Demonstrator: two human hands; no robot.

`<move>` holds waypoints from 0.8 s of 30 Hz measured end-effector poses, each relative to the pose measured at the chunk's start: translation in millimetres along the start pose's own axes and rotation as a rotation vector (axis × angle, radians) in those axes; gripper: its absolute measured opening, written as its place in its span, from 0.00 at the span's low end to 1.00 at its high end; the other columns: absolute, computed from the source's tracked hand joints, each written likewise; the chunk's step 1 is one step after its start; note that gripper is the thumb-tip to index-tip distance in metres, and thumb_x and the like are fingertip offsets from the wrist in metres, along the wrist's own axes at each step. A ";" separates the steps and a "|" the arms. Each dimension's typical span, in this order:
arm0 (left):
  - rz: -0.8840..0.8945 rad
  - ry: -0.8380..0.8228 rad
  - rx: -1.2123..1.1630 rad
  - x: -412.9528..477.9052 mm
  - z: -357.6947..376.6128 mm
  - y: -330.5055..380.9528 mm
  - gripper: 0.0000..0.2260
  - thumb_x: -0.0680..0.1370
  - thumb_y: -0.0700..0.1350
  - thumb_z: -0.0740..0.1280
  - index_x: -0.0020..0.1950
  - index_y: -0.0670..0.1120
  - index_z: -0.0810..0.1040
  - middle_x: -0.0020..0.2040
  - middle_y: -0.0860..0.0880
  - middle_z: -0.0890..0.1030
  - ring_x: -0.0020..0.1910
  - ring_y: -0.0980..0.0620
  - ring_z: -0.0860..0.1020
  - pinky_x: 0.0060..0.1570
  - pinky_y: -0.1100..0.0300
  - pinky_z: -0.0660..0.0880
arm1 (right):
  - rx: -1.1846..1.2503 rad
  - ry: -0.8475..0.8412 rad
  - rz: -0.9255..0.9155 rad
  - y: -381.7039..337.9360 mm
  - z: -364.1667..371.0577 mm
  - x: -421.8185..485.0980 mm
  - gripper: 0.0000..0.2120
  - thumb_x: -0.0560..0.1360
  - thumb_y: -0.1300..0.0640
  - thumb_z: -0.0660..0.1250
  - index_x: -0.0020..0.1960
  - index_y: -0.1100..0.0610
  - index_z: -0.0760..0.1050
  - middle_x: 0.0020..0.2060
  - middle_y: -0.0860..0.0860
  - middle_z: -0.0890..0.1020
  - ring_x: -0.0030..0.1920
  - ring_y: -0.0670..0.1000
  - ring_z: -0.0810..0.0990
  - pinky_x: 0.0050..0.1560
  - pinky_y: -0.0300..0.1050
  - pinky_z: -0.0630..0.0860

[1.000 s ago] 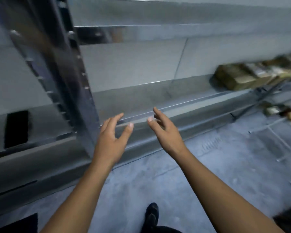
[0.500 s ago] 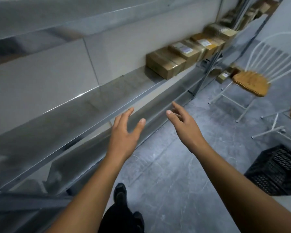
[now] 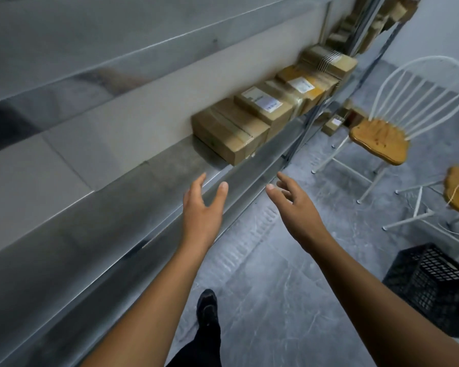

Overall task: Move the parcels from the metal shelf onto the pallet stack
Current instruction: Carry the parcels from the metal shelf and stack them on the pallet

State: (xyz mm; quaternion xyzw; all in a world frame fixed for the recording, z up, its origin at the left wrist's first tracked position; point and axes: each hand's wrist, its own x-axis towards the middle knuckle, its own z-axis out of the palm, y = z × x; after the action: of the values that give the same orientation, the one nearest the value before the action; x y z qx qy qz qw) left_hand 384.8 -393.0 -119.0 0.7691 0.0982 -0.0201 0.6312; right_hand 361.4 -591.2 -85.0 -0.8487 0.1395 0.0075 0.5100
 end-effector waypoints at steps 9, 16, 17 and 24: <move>-0.079 0.136 -0.005 104.9 70.5 14.4 0.32 0.80 0.62 0.68 0.81 0.54 0.63 0.81 0.51 0.63 0.78 0.52 0.64 0.64 0.61 0.63 | -0.039 -0.041 0.037 7.8 -17.1 123.4 0.34 0.81 0.35 0.64 0.82 0.48 0.63 0.80 0.50 0.69 0.78 0.52 0.70 0.74 0.62 0.72; -0.162 0.244 0.073 157.7 115.8 2.6 0.36 0.79 0.63 0.69 0.82 0.53 0.60 0.80 0.48 0.62 0.75 0.46 0.70 0.64 0.57 0.68 | -0.031 -0.106 0.001 24.1 -11.3 202.7 0.35 0.81 0.35 0.64 0.82 0.50 0.62 0.80 0.48 0.66 0.78 0.50 0.67 0.75 0.52 0.68; -0.154 0.253 0.083 161.4 120.6 1.3 0.35 0.79 0.63 0.68 0.82 0.56 0.60 0.80 0.49 0.61 0.75 0.47 0.70 0.65 0.57 0.68 | -0.007 -0.125 0.000 25.8 -11.2 211.6 0.35 0.81 0.36 0.64 0.82 0.50 0.62 0.80 0.47 0.66 0.78 0.49 0.66 0.73 0.49 0.68; -0.143 0.249 0.243 171.6 150.8 -5.6 0.26 0.82 0.61 0.65 0.79 0.62 0.66 0.80 0.46 0.65 0.77 0.48 0.67 0.70 0.60 0.64 | 0.007 -0.220 -0.042 36.6 -17.9 259.4 0.33 0.81 0.37 0.65 0.81 0.49 0.63 0.77 0.45 0.66 0.73 0.44 0.68 0.71 0.45 0.68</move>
State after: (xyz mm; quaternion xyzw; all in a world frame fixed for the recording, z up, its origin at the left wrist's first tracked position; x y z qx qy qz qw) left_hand 565.9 -517.4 -181.6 0.8273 0.2269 0.0185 0.5135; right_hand 599.4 -682.3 -148.3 -0.8436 0.0651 0.0894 0.5255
